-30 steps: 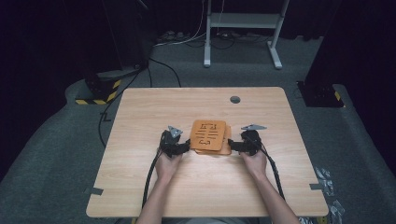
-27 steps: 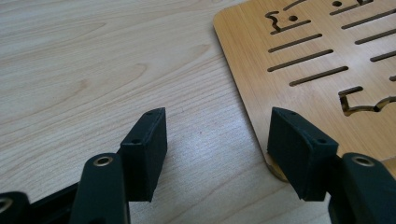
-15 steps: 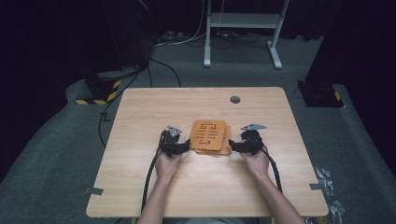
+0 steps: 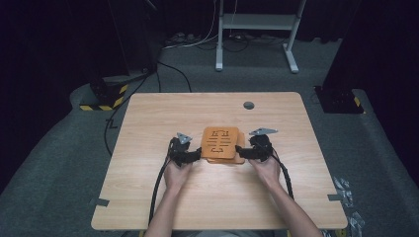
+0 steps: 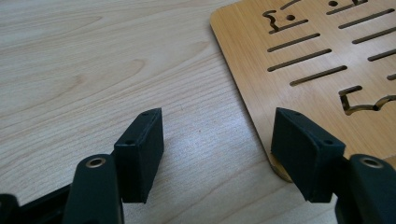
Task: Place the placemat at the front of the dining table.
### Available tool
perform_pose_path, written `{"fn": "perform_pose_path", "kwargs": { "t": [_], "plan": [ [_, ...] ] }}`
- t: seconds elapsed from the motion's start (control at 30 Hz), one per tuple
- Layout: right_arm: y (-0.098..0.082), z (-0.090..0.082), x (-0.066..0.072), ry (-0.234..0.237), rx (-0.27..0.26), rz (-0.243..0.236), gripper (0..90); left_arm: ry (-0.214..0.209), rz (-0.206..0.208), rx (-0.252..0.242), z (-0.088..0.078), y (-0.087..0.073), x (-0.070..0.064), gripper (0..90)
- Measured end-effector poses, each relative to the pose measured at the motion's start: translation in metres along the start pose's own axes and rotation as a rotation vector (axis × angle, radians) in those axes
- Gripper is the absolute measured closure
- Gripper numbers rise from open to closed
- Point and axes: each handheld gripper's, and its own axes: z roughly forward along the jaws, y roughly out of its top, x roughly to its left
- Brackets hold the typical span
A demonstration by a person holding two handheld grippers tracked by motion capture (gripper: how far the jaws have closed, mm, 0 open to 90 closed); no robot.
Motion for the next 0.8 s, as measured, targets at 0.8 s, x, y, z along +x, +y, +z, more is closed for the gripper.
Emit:
{"fn": "perform_pose_path", "kwargs": {
  "t": [0.8],
  "plan": [
    [0.017,0.025,0.007,0.051,0.021,0.030,24.0,-0.010,-0.006,0.004,0.000,0.000,0.001,33.2]
  ]
}}
